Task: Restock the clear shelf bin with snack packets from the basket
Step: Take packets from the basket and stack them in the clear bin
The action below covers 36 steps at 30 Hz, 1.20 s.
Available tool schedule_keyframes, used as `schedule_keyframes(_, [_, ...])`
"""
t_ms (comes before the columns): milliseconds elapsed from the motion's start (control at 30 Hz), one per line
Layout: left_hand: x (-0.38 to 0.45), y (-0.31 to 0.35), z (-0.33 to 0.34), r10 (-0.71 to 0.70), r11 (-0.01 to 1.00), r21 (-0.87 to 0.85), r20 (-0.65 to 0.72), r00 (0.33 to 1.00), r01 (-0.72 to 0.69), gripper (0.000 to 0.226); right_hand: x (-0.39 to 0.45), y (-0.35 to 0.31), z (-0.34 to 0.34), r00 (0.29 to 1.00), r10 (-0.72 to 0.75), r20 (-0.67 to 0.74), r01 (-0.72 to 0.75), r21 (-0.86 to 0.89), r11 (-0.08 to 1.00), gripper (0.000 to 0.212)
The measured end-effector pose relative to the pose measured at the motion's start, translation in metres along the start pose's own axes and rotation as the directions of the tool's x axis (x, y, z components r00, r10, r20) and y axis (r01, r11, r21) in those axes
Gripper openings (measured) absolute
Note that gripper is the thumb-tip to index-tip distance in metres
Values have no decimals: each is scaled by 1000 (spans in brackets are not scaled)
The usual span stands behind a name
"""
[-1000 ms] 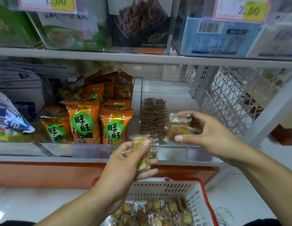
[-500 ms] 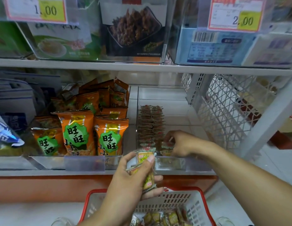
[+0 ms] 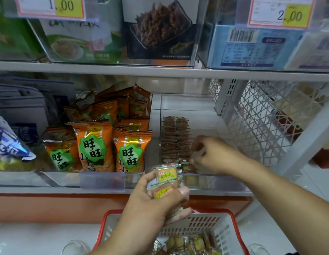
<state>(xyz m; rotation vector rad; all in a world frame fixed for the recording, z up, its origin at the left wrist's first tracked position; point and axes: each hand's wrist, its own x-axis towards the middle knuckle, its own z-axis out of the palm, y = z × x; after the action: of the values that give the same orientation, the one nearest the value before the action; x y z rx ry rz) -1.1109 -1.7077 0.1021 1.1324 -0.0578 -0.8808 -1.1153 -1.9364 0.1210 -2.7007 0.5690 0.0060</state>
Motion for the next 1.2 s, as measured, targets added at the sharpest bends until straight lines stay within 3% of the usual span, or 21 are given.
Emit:
schedule_keyframes(67, [-3, 0, 1, -2, 1000, 11, 25, 1000, 2, 95, -16, -9, -12, 986, -65, -154, 101, 238, 966, 25])
schedule_keyframes(100, [-3, 1, 1, 4, 1000, 25, 35, 999, -5, 93, -27, -15, -18, 984, -129, -121, 166, 381, 910, 34])
schedule_keyframes(167, [-4, 3, 4, 38, 995, 90, 66, 997, -44, 85, -52, -28, -21, 957, -280, 78, 187, 572, 798, 51])
schedule_keyframes(233, [-5, 4, 4, 110, 968, 213, 95, 989, -128, 79, -72, -36, -16, 911, -367, 188, 202, 573, 794, 65])
schedule_keyframes(300, [-6, 7, 5, 172, 918, 340, 120, 978, -203, 77, -81, -37, -12, 903, -399, 156, 265, 530, 806, 72])
schedule_keyframes(433, [-4, 11, 3, 120, 936, 305, 199, 973, -178, 88, -77, -28, -17, 947, -321, 30, 231, 633, 739, 49])
schedule_keyframes(567, [1, 12, 0, 37, 991, 118, 211, 977, -63, 80, -75, -21, -19, 955, -291, 62, 145, 757, 637, 37])
schedule_keyframes(733, [1, 11, 3, 27, 986, 158, 142, 990, -49, 82, -72, -15, -25, 968, -251, 6, 149, 790, 595, 33])
schedule_keyframes(800, [0, 8, 5, -13, 994, 110, 114, 993, 1, 67, -67, -8, -31, 985, -170, -33, 123, 825, 551, 35])
schedule_keyframes(900, [0, 4, 5, -39, 998, 56, 12, 999, 38, 51, -55, 4, -40, 993, -18, -113, 102, 801, 589, 31])
schedule_keyframes(1033, [1, 5, 6, 0, 1000, 5, -33, 999, 1, 55, -40, 17, -43, 992, 106, -62, -19, 772, 635, 30])
schedule_keyframes(1100, [1, 6, 6, 11, 1000, -11, -42, 999, -11, 51, -37, 14, -42, 991, 134, 9, -85, 817, 570, 32])
schedule_keyframes(1200, [-2, 8, 11, 24, 1000, 17, -11, 1000, -24, 56, -44, -5, -34, 992, 89, 94, -118, 940, 321, 29])
